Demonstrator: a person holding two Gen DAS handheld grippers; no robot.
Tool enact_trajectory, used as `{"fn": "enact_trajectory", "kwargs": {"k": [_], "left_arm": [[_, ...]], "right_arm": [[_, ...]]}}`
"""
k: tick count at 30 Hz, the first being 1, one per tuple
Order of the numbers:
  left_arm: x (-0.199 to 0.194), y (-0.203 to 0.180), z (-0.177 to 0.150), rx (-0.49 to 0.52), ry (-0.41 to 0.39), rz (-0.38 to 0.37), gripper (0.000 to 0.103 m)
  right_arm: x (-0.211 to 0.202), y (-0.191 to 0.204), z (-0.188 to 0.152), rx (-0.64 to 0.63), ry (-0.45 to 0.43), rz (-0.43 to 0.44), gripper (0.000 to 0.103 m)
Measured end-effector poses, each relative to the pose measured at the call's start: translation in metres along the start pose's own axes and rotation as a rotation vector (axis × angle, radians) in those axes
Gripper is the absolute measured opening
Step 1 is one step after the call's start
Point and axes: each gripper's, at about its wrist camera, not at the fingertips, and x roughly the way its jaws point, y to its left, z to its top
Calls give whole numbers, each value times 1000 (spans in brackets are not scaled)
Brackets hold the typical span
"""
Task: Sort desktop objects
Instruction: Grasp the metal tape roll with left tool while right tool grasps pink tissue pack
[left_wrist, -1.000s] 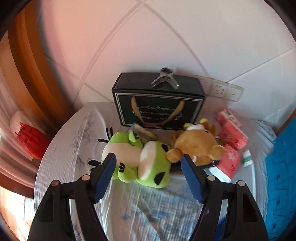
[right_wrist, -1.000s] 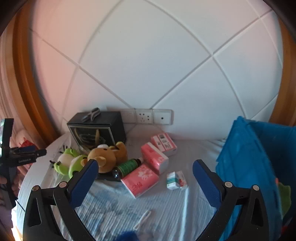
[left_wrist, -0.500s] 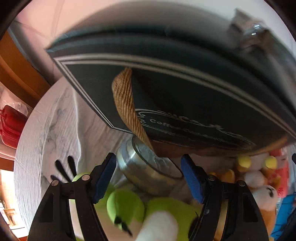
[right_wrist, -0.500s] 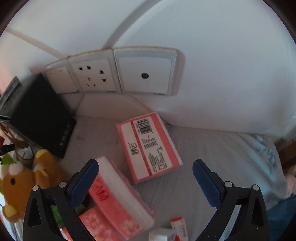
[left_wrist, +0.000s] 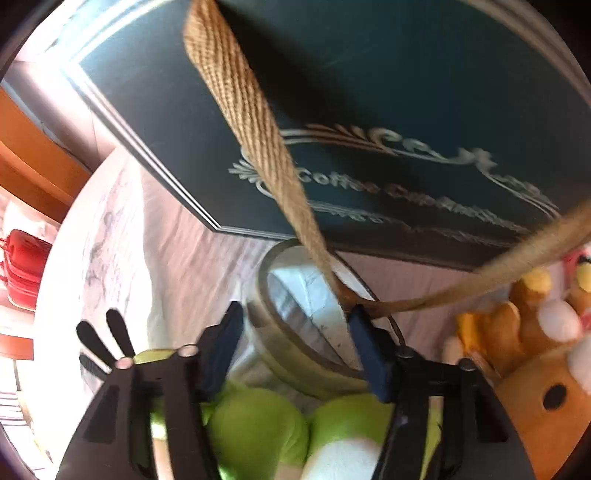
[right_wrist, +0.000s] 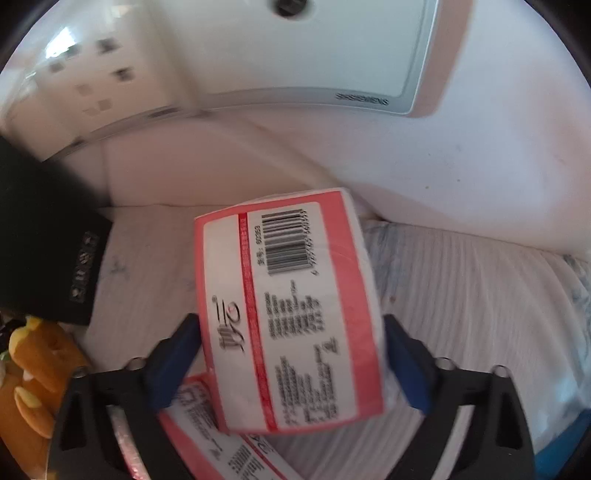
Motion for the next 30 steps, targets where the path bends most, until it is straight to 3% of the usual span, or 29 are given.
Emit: {"fn": "enact_trajectory", "kwargs": {"k": [2,9,14,18,23,30], "left_arm": [[-11,-4,-16,45,-5,-8,40],[-77,4,-105,116,-51,-69,34],[-128,24,-176,103,-93,-83,31],[-157,46,-225,111,-60,-98,31],[-171,51,-202,76,-104,-77,34],[-127,53,-133,-121,-81,-146,34]], "right_arm": [[-4,16,-17,-68,24,27,91],[-33,103,-125,-380,82,113,89],[-57,136,-204,-450,93,143,89],[-78,145,-270,-459,119,160,89],[-99,130,-311,-356,131,176,88],[-134,91,-294,-204,10,88,88]]}}
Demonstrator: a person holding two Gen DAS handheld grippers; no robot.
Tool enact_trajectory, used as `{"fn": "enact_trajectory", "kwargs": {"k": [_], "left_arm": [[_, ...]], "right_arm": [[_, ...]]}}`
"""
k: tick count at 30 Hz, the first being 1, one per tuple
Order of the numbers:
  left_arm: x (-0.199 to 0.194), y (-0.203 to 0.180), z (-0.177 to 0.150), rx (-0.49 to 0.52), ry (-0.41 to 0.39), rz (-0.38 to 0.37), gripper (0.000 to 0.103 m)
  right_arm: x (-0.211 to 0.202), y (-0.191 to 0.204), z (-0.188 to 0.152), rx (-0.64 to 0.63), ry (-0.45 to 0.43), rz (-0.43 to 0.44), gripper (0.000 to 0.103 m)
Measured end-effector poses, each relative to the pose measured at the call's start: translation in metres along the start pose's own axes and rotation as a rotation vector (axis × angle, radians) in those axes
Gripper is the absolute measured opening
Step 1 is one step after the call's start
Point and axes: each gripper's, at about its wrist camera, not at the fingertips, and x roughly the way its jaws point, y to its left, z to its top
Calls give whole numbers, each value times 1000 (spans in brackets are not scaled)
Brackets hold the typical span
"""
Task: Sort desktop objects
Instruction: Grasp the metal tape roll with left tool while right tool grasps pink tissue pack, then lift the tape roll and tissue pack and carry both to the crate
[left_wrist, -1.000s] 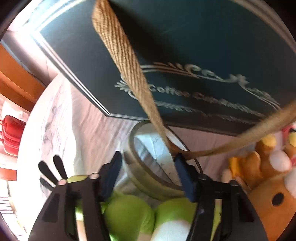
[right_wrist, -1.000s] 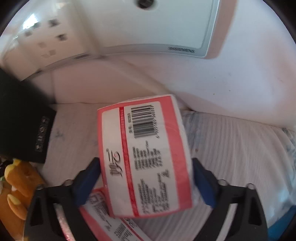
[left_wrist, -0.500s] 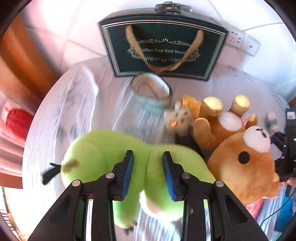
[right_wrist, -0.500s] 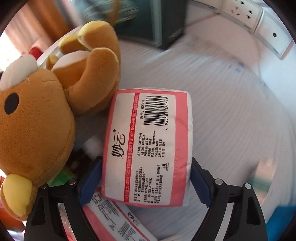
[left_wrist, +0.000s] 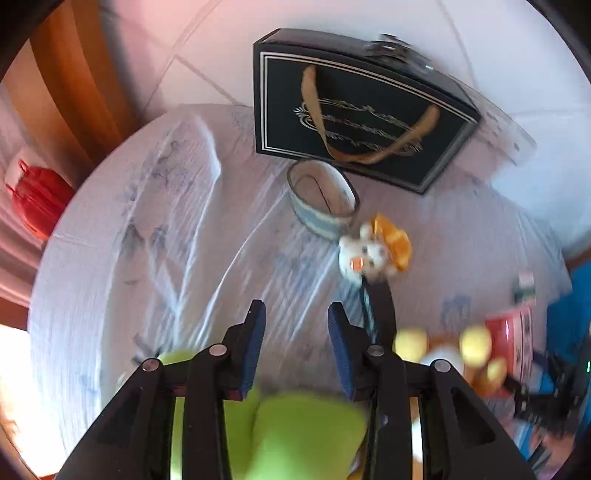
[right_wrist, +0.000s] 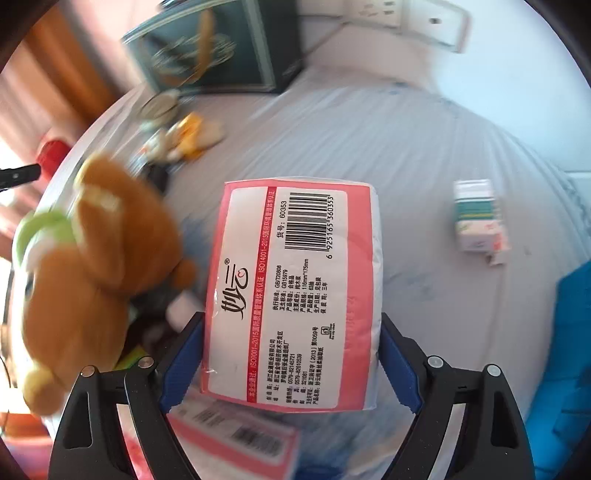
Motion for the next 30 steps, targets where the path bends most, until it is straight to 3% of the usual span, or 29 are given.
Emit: {"fn": "enact_trajectory", "kwargs": {"k": [4,9,10,12,14,17,22,26,30], "left_arm": [[48,-7,43,-94,-1,-27,34],[114,-18,83,-104,21,16,34],[126,-20,87,-105,32,50,40],[143,-22,85,-81,72,49,40],[152,-23,74,-57,123,48,29],[146,-23,50,-29,174,-2,17],[105,-20,5,57,202,-26,7],[53,-20,-39,123,145,-59,7],[-8,-22,-74,168,5,-42,7]], "right_arm": [[3,-21,23,63,-34,-33,88],[32,-41,61,131,-56,-40,88],[38,-44,65,134,-50,-41,88],[57,-41,76,134,-31,-47,90],[62,-39,81,122,-43,-51,91],[72,-34,88,97,-4,-69,96],[69,-24,80,84,5,-100,91],[37,-4,63,50,-12,-26,90],[-9,13,44,42,-91,-23,90]]}}
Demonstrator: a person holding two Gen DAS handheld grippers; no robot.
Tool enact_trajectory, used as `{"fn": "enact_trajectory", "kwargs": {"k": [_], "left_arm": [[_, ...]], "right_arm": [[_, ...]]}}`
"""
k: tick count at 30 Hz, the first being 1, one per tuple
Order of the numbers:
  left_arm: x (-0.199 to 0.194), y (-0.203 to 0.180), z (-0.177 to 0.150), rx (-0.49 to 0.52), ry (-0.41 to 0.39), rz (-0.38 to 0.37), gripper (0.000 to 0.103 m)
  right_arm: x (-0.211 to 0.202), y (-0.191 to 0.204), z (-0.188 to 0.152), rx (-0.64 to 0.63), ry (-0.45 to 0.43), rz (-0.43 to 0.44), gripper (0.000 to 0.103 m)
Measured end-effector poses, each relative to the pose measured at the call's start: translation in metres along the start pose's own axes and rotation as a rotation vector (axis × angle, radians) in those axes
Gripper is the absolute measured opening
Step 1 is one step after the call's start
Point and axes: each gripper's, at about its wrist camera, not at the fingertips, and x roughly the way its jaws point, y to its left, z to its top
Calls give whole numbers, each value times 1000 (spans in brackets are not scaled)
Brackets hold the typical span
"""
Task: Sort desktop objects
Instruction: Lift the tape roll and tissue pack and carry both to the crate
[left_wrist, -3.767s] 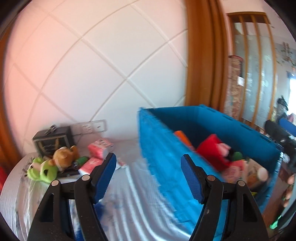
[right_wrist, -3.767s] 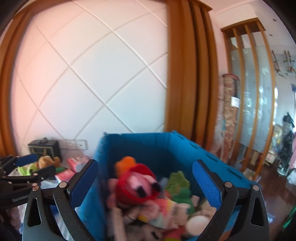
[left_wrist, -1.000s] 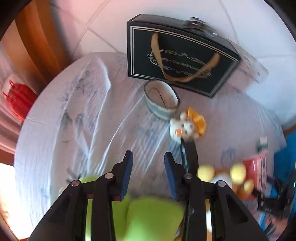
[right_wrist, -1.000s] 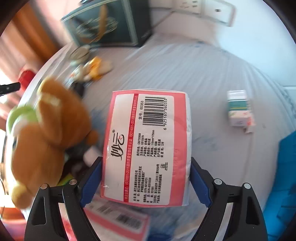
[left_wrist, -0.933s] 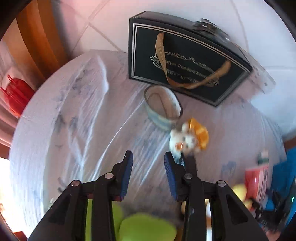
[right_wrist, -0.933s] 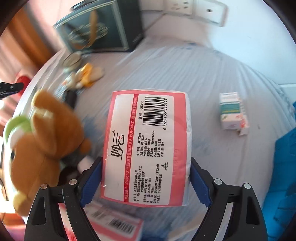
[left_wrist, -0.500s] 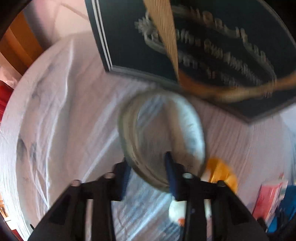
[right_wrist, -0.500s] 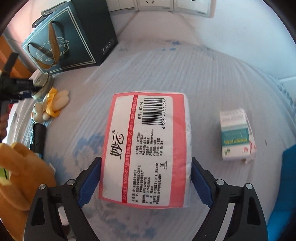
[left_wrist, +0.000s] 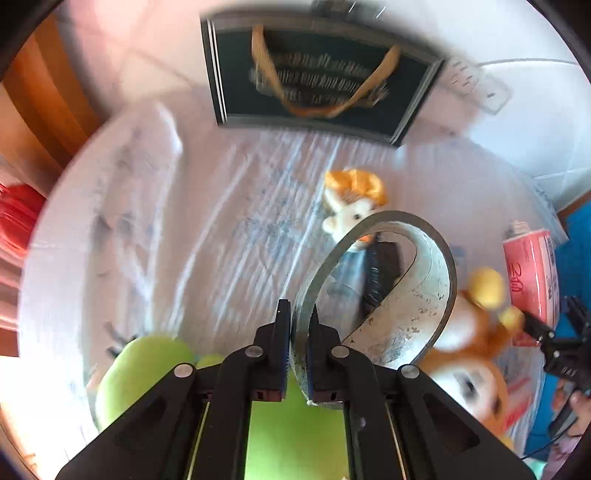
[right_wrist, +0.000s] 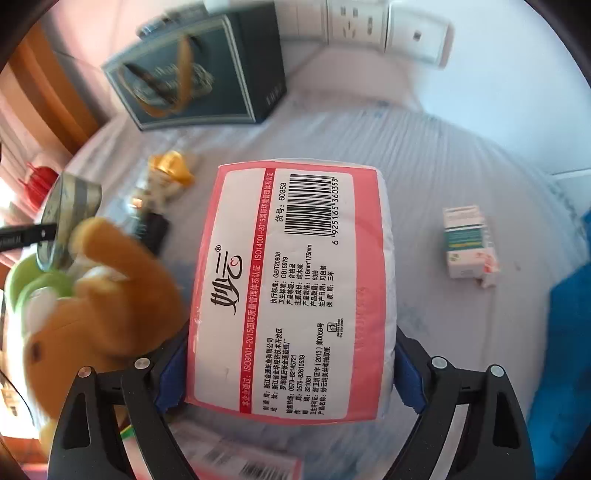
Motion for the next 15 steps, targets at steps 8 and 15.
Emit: {"fn": "enact_trajectory", "kwargs": {"k": [8,15], "left_arm": [[-108,-28,-55,36,-233,-3,7],[-168,-70,-113,72,-349,-40,7]], "right_arm": [[-113,24,-37,-8,-202,-13,91],[-206,36,-88,-6,-359,-114,91]]}}
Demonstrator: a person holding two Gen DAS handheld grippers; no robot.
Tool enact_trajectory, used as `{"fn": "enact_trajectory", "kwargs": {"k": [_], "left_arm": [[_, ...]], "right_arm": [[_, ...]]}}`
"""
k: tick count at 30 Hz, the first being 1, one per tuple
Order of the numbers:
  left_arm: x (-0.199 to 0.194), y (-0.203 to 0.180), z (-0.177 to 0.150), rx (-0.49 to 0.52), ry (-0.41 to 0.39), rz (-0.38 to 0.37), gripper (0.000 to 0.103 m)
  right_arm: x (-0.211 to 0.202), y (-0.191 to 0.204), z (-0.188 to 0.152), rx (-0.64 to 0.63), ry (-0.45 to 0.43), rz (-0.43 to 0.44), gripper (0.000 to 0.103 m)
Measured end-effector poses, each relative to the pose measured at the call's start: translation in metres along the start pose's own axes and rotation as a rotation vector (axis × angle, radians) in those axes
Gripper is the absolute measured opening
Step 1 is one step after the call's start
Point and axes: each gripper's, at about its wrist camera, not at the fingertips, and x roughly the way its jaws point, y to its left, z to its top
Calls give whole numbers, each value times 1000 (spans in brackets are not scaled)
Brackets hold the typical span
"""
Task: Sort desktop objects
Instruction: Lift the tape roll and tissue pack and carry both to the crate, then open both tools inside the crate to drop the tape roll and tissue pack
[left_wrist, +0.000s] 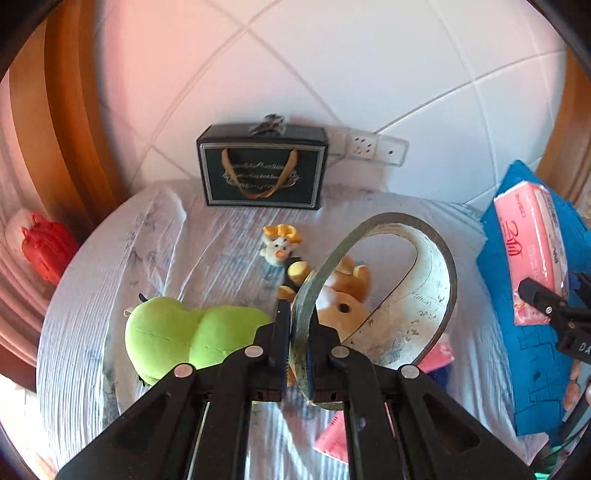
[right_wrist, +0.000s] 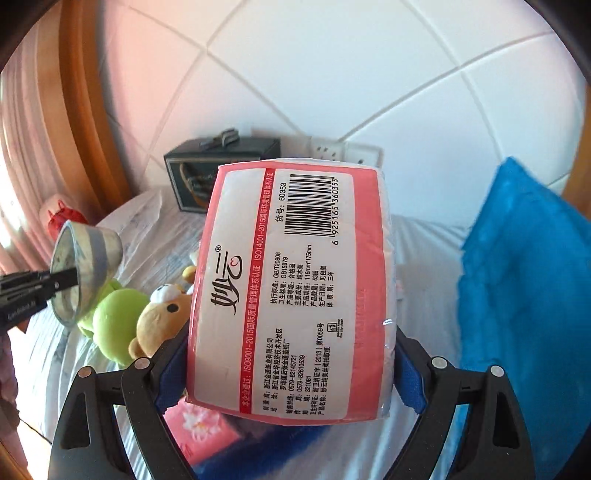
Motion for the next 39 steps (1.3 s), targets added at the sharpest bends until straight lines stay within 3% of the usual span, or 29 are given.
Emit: {"fn": "enact_trajectory", "kwargs": {"k": [11,21,29,34,39], "left_arm": [[-77,-108,-11,118,-142,-146,7],[-121,-242,-14,245,-222,-329,7],[-166,-361,-25,350,-283,-463,7],[-183,-430,-39,418,-270,-508,7],[-182,-473,-55,475,-232,-515,7]], "right_arm": [[-154,-38,-34,69,-213,-135,91],[-270,-123,-86,185,-372,-316,91],[-327,-207,-143,289,-394,-482,91],[-324,-255,-169,312,-362,-552,91],[-310,-299,-187,340,-333,-576,91]]}}
